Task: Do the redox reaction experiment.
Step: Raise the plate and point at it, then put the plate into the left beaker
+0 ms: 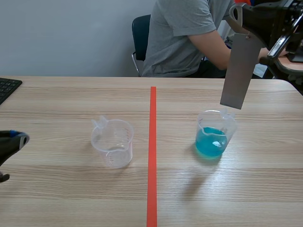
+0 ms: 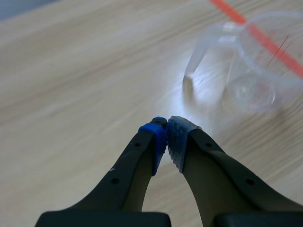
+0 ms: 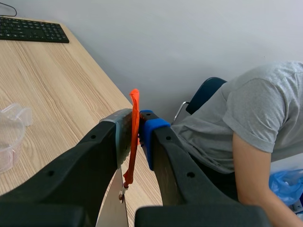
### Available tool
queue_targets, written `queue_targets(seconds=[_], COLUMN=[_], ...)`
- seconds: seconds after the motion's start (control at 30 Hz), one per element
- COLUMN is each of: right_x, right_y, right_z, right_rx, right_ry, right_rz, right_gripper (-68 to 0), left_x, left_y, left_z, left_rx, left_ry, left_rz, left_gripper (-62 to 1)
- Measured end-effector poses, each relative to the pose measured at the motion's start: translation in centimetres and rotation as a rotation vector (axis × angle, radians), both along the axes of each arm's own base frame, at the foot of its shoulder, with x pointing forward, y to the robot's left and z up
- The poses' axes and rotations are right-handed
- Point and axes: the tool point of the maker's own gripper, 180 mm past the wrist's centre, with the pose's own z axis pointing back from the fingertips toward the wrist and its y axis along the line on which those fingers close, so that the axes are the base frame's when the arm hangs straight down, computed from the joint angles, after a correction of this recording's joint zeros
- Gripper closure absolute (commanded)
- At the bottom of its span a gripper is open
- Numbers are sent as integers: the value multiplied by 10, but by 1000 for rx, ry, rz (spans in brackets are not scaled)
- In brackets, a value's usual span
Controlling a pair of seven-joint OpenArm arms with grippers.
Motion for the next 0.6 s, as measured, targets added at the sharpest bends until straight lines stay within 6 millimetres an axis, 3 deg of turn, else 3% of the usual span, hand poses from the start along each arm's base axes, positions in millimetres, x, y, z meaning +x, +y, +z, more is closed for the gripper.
queue_targets(seconds=[0.27, 0.47, 0.6], right_x=[0, 1, 3], right_y=[0, 0, 1], right_z=[0, 3, 10], right_rx=[0, 1, 7], right_ry=[0, -9, -30], right_rz=[0, 0, 2], right_gripper=[-15, -15, -15], left_x=[-61, -107, -127], left_y=[33, 28, 23], left_z=[-30, -54, -64], left_rx=[-22, -35, -61], left_ry=[112, 212, 252], left_rz=[166, 207, 247], left_gripper=[-44, -44, -44])
